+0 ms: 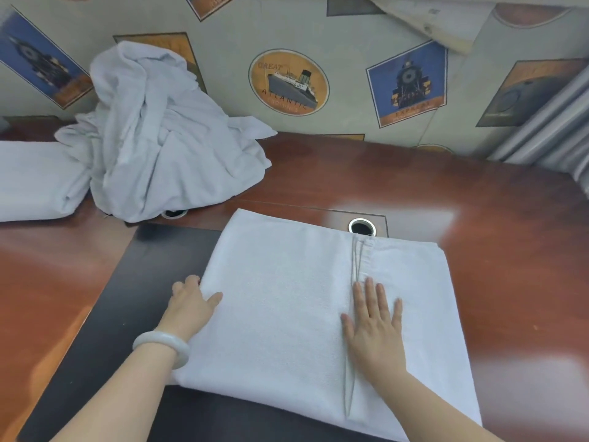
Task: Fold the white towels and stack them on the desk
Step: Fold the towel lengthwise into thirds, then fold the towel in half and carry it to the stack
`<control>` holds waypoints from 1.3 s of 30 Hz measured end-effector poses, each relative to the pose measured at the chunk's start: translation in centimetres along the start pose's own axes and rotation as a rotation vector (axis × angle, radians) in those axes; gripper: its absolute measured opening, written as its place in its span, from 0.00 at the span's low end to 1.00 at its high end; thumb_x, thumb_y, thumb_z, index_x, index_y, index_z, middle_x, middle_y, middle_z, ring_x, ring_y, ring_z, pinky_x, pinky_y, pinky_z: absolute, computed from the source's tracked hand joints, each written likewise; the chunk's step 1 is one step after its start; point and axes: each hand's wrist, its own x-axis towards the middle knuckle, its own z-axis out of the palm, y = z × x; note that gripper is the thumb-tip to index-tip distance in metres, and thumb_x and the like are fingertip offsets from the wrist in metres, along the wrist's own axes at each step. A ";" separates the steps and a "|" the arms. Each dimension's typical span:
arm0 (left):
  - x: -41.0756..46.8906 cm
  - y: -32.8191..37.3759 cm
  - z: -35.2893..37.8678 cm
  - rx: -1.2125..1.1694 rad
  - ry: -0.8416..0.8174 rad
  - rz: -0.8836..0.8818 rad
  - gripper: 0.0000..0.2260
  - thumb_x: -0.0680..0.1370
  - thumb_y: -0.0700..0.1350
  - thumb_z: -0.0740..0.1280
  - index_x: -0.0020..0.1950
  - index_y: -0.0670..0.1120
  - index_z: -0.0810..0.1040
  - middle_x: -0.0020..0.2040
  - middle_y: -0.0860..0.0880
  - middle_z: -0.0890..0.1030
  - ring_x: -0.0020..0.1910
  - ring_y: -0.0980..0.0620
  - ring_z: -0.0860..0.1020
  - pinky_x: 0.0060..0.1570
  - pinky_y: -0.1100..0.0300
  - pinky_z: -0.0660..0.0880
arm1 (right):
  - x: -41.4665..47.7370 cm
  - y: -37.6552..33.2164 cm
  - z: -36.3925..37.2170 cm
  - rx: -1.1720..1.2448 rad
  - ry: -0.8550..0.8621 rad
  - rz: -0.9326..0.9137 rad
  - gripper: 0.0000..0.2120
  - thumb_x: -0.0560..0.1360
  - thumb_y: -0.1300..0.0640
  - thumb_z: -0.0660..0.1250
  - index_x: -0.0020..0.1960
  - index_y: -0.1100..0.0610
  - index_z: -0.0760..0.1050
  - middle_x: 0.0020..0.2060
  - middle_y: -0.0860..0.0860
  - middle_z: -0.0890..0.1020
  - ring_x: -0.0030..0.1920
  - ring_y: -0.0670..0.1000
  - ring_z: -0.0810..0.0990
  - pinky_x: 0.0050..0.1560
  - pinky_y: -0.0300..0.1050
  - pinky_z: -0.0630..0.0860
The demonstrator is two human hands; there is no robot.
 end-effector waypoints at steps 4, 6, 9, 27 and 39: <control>0.9 -1.6 -2.0 -0.202 -0.174 -0.069 0.13 0.82 0.51 0.60 0.63 0.45 0.70 0.50 0.45 0.78 0.43 0.46 0.77 0.43 0.53 0.74 | 0.1 0.2 0.1 0.008 -0.023 -0.006 0.31 0.81 0.40 0.43 0.80 0.50 0.44 0.80 0.49 0.47 0.79 0.49 0.41 0.76 0.60 0.40; 0.2 -2.1 -3.1 -0.449 -0.340 -0.077 0.11 0.82 0.45 0.61 0.63 0.43 0.75 0.51 0.43 0.83 0.47 0.42 0.81 0.51 0.49 0.78 | 0.1 0.3 -0.3 0.026 -0.068 -0.009 0.31 0.80 0.40 0.41 0.80 0.49 0.41 0.80 0.48 0.43 0.79 0.49 0.37 0.77 0.59 0.38; -2.0 -0.7 -4.3 -0.657 -0.539 0.046 0.14 0.78 0.42 0.68 0.64 0.45 0.77 0.58 0.43 0.83 0.56 0.41 0.81 0.61 0.44 0.74 | 0.4 0.5 -1.1 0.121 -0.150 -0.016 0.34 0.76 0.37 0.37 0.79 0.47 0.36 0.78 0.44 0.36 0.76 0.45 0.30 0.75 0.55 0.30; -14.7 19.5 13.4 0.350 -0.222 0.758 0.19 0.83 0.50 0.59 0.73 0.47 0.66 0.66 0.50 0.70 0.65 0.50 0.69 0.64 0.58 0.67 | -5.8 12.8 -9.2 1.084 -0.082 0.806 0.15 0.80 0.54 0.62 0.66 0.57 0.72 0.54 0.51 0.80 0.53 0.52 0.80 0.53 0.50 0.77; -14.2 11.1 12.8 0.784 -0.115 0.805 0.32 0.78 0.61 0.47 0.80 0.50 0.52 0.72 0.51 0.62 0.66 0.47 0.63 0.64 0.51 0.61 | -0.7 9.8 -9.0 0.470 -0.353 0.419 0.32 0.74 0.68 0.57 0.77 0.49 0.61 0.74 0.48 0.64 0.72 0.55 0.64 0.67 0.53 0.62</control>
